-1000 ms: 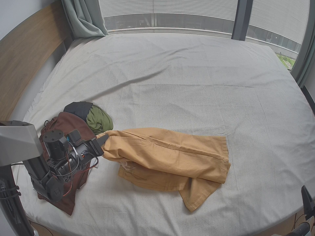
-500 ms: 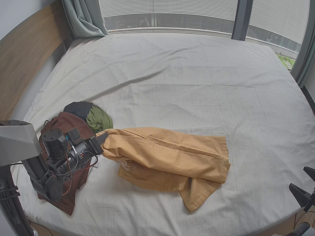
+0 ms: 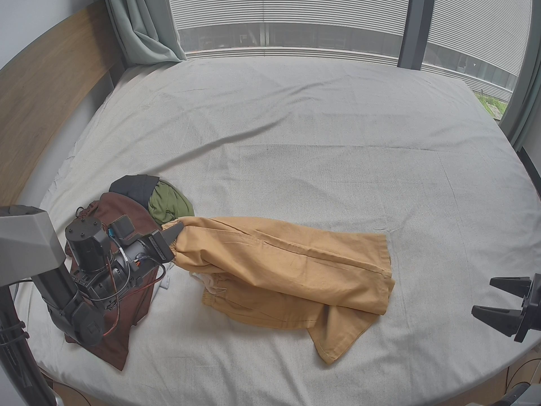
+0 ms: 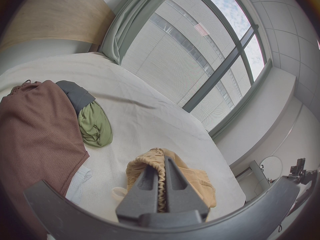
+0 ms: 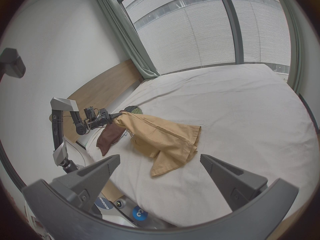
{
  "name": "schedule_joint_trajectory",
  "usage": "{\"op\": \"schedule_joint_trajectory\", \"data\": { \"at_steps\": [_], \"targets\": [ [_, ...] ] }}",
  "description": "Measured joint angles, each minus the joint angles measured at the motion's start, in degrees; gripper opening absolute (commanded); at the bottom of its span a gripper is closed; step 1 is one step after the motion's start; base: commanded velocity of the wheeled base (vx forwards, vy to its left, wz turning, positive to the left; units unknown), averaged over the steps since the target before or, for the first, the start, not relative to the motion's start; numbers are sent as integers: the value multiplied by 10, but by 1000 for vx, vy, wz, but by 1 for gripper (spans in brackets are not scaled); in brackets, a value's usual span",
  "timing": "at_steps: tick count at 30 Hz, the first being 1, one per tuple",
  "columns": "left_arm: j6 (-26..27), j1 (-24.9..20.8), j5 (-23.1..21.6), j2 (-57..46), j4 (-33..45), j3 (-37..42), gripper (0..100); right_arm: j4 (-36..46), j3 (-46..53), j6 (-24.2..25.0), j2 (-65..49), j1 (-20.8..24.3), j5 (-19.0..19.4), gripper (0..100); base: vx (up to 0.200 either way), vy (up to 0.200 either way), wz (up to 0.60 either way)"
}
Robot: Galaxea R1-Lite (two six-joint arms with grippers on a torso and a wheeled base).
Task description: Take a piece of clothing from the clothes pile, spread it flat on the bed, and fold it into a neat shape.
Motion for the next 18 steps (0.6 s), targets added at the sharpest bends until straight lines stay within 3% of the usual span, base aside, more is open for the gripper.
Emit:
{"op": "schedule_joint_trajectory", "data": {
  "at_steps": [8, 18],
  "targets": [
    [0, -1, 0, -9, 0, 10, 0, -38, -38, 7, 78, 3, 56, 100, 0, 0, 0],
    [1, -6, 0, -10, 0, 14, 0, -124, -41, 66, 153, 7, 68, 100, 0, 0, 0]
  ]
}}
